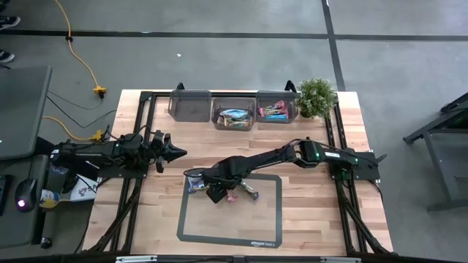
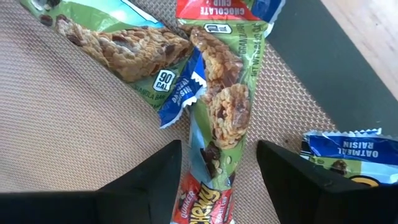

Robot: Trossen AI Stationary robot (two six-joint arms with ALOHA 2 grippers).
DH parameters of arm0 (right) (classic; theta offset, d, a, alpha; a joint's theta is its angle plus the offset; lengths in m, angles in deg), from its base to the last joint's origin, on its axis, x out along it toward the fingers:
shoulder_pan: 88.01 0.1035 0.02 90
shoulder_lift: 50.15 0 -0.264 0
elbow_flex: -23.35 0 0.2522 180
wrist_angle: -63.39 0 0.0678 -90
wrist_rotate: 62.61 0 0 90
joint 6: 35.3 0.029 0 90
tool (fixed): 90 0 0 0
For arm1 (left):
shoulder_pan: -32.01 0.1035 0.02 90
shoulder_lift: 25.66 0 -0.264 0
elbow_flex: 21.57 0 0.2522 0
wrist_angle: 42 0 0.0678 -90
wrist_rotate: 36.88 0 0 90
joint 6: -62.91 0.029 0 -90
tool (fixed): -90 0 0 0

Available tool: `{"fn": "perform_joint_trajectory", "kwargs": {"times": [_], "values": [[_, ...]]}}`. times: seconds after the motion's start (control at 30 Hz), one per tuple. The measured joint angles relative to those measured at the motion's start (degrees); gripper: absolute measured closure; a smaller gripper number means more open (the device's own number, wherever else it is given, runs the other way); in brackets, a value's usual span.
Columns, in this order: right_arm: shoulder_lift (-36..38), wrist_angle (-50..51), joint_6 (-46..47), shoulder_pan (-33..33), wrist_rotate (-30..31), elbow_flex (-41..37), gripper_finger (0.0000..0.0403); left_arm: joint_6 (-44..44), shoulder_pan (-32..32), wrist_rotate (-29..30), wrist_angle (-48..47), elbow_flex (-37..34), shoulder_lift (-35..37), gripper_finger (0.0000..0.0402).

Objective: Pick and place Granola Bars by type
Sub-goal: Put the red granola bar into the right black bin

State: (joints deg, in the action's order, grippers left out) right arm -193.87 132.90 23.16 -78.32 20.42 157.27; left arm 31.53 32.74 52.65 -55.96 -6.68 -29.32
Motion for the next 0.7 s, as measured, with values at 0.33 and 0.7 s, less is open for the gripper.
{"fn": "perform_joint_trajectory", "kwargs": {"times": [0.33,0.7], "values": [[0.0,0.2,-0.2,0.0,-0.5,0.0,0.0237,0.0,0.0,0.0,0.0,0.0,0.0,0.0401],[0.1,0.2,-0.3,0.0,-0.6,-0.1,0.0297,0.0,0.0,0.0,0.0,0.0,0.0,0.0401]]}}
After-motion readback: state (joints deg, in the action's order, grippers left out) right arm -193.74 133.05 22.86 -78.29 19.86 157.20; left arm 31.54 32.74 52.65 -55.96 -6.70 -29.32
